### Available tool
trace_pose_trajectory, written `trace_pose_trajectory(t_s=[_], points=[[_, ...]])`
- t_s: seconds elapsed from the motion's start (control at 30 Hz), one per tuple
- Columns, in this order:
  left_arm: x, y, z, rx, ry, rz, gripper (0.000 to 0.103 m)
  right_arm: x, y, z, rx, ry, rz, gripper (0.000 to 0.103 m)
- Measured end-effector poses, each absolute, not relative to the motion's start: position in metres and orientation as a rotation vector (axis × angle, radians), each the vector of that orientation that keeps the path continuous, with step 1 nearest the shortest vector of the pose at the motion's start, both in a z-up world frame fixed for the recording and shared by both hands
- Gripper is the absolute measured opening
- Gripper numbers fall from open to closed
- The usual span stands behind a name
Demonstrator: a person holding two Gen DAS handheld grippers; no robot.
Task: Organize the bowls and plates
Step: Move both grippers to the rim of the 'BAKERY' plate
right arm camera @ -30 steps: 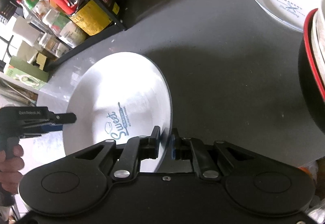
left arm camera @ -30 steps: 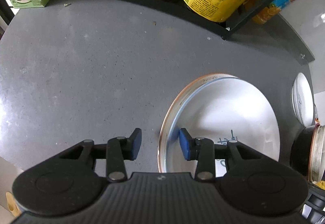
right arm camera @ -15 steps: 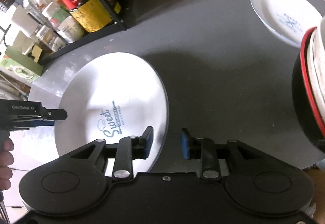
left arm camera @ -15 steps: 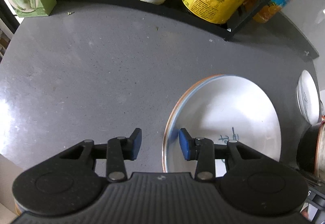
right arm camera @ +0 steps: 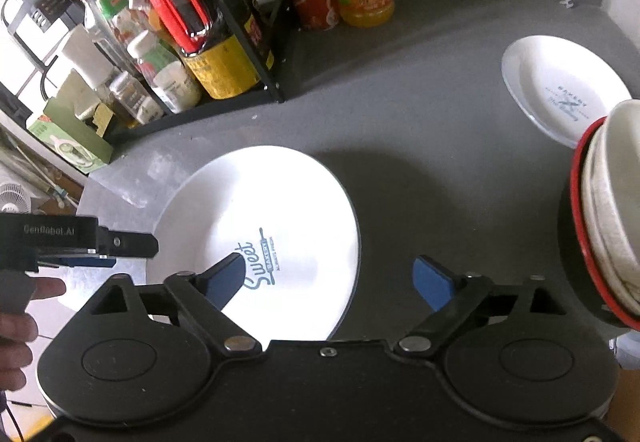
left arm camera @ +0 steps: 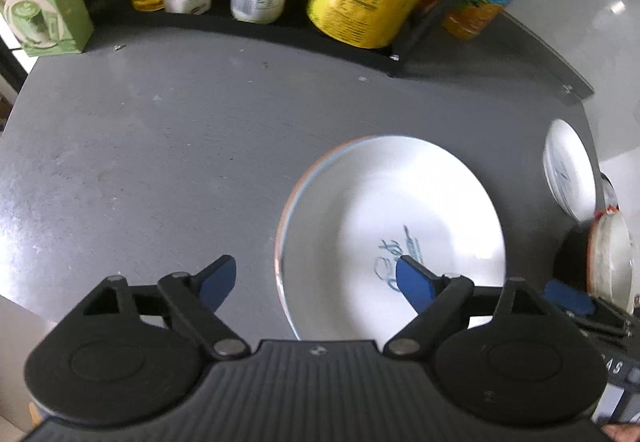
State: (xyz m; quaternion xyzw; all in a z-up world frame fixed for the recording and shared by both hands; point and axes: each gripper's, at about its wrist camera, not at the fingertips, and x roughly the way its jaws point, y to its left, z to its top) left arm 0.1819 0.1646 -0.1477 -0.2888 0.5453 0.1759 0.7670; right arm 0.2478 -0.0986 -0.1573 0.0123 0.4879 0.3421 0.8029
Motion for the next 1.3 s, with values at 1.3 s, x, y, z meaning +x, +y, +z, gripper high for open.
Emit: trace_pose_trajectory(t_s=[1.3], points=[[0.292,0.046,-0.069,-0.494,1.023,0.187,0.102,0.331,-0.221,-0.089,0.115,0.766,0.647,0.103]])
